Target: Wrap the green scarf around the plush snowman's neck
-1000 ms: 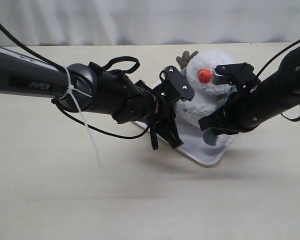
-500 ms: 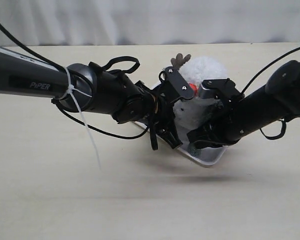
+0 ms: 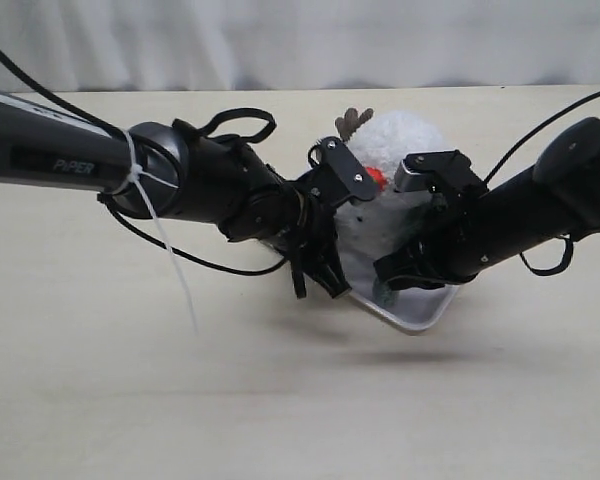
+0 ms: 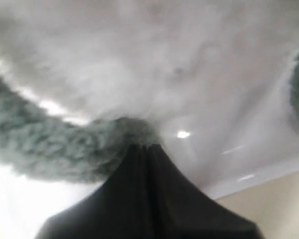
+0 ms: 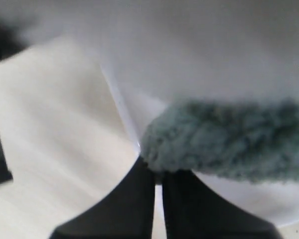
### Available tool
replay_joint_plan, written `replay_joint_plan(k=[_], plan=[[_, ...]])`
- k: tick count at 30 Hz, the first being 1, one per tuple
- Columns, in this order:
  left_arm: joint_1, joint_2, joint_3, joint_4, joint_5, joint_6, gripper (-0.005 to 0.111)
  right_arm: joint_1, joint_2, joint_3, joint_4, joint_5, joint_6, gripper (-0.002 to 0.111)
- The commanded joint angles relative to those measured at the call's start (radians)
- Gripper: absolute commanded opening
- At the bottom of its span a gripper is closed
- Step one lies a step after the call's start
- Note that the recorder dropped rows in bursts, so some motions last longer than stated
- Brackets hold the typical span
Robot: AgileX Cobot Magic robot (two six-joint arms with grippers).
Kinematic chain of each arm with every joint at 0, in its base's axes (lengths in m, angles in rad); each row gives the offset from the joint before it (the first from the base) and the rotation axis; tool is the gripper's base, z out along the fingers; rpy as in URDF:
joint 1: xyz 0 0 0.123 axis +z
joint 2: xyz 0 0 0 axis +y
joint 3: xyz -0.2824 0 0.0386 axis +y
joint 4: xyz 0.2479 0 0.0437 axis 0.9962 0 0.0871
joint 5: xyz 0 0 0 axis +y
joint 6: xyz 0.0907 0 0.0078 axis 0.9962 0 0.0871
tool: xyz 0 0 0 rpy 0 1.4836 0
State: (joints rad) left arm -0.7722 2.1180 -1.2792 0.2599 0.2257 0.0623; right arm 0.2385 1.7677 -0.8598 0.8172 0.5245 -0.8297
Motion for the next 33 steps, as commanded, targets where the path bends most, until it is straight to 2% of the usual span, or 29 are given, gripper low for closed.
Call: replay_joint_plan(k=[1,3,6,8,15,20,22,26,28,33], plan=[[0.054,-0.056,-0.001,0.005,0.008,-0.085,0.015,-0.003,-0.029,0.001,0.003,0.003,-0.019,0.004],[0.065,-0.068,-0.001,0.005,0.016,-0.085,0.029,-0.003,-0.031,0.001,0.003,0.003,-0.019,0.004],[0.067,-0.070,-0.001,0.015,0.027,-0.085,0.058,-0.003,-0.031,0.001,0.003,0.003,-0.019,0.004],[0.067,-0.063,-0.001,0.015,0.010,-0.062,0.065,-0.003,-0.030,0.001,0.003,0.001,-0.019,0.004],[0.067,0.016,-0.001,0.015,-0.166,-0.036,0.064,-0.003,-0.030,0.001,0.003,0.001,-0.019,0.004],[0.074,0.070,-0.001,0.015,-0.226,-0.034,0.064,-0.003,-0.030,0.001,0.003,0.001,-0.019,0.004],[0.062,0.072,-0.001,0.015,-0.239,-0.034,0.049,-0.003,-0.030,0.001,0.003,-0.001,-0.019,0.004],[0.046,0.067,-0.001,0.015,-0.144,-0.034,0.002,-0.003,-0.030,0.001,0.003,-0.006,-0.019,0.004],[0.046,0.043,-0.001,0.015,-0.052,-0.032,0.000,-0.003,-0.030,0.001,0.008,-0.008,-0.019,0.004],[0.009,0.014,-0.001,-0.012,0.008,0.002,0.000,-0.003,-0.030,0.001,0.012,-0.001,-0.019,0.004]])
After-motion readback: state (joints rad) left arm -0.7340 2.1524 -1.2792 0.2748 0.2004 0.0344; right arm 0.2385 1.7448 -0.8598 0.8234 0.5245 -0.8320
